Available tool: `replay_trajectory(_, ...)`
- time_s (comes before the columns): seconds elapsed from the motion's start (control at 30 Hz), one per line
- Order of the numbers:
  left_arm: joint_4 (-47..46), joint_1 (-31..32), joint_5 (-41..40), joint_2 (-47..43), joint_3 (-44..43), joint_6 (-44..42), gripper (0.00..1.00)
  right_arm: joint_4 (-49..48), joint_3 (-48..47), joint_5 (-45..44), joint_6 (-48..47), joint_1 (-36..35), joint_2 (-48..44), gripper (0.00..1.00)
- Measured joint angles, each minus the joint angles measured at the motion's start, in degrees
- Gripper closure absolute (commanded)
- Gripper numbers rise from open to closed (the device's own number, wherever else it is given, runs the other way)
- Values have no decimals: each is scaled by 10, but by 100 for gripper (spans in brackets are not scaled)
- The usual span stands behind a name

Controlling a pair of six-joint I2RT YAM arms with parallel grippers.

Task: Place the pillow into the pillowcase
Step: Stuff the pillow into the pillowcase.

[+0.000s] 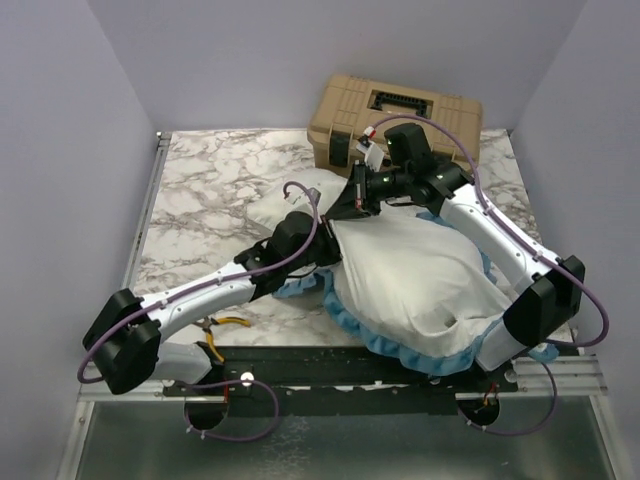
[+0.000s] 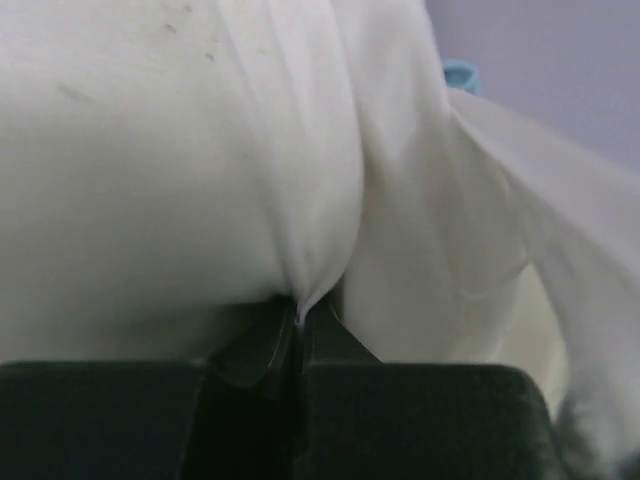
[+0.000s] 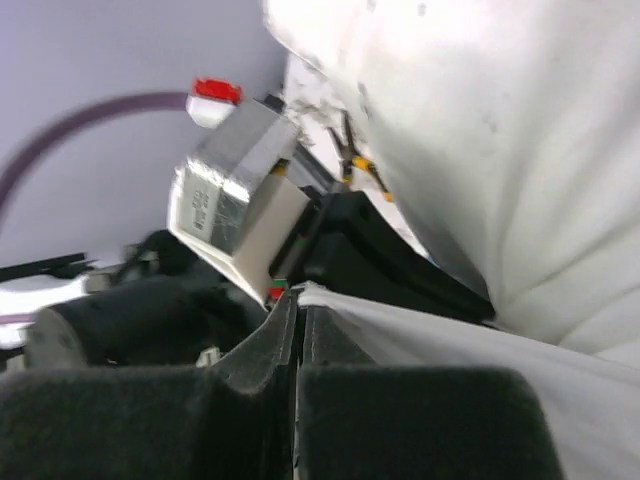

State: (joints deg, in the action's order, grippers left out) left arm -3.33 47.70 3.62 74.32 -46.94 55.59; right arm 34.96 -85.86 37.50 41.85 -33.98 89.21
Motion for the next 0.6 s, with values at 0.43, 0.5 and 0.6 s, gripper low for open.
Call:
replay_trajectory(0.43,-266,150,-282,-66,98,-47,100,-234,-27,153,175,19,33,100)
replay_trajectory(0.5,-266,156,-299,-64,106,-61,100,-233,10,144,162,20,14,99)
replay_trajectory(0.6,-266,161,-313,-43,110,-82,100,-196,50,102,118,21,-11,81)
